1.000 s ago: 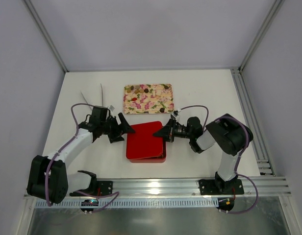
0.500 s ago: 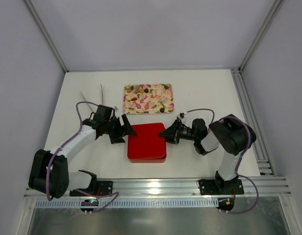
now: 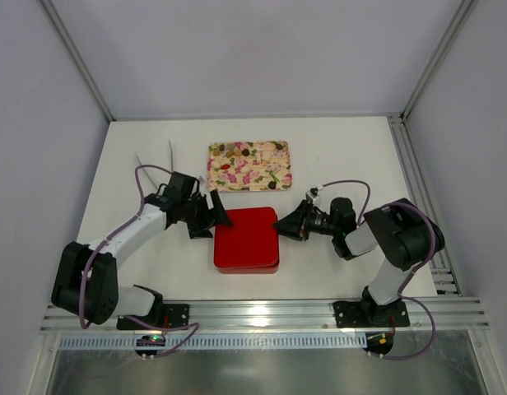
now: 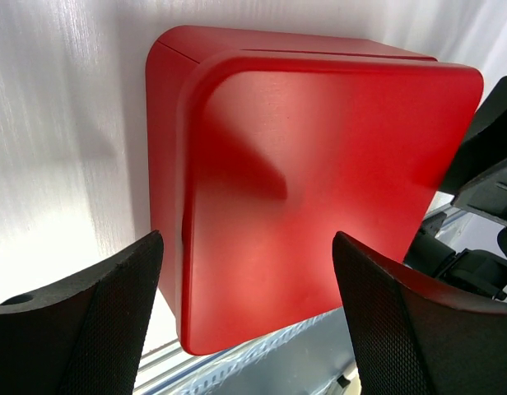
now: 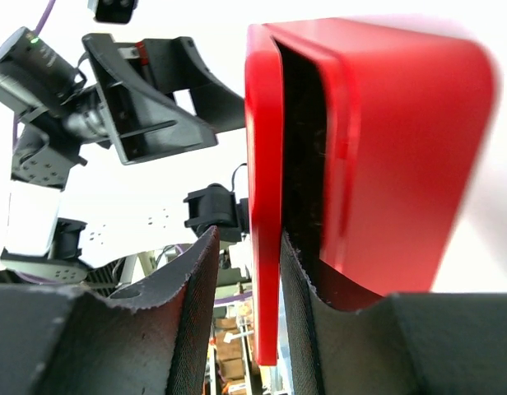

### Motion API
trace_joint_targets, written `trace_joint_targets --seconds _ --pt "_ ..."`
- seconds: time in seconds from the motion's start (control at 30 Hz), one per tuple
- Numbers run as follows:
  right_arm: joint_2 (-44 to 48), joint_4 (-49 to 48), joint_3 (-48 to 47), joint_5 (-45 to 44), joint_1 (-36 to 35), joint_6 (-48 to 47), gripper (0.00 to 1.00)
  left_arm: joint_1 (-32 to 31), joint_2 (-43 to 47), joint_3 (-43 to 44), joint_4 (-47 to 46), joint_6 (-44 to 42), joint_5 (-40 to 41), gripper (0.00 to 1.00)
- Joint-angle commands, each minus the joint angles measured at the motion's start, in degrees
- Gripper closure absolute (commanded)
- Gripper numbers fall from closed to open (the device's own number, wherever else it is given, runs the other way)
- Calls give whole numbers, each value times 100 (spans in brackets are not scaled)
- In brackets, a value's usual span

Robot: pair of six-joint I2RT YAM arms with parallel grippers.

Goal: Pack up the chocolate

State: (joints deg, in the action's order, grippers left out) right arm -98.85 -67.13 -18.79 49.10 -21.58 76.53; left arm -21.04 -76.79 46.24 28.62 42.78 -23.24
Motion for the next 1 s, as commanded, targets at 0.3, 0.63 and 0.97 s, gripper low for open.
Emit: trace_joint_targets --seconds 0.3,0.63,0.97 --pt "498 1079 59 -32 242 -1034 61 -173 -152 377 179 -130 136 19" --pt "832 2010 -28 -208 295 -1544 53 -208 -143 430 319 -148 241 19" --pt "1306 3118 -248 -480 313 -2115 48 -199 -134 500 434 -209 294 19"
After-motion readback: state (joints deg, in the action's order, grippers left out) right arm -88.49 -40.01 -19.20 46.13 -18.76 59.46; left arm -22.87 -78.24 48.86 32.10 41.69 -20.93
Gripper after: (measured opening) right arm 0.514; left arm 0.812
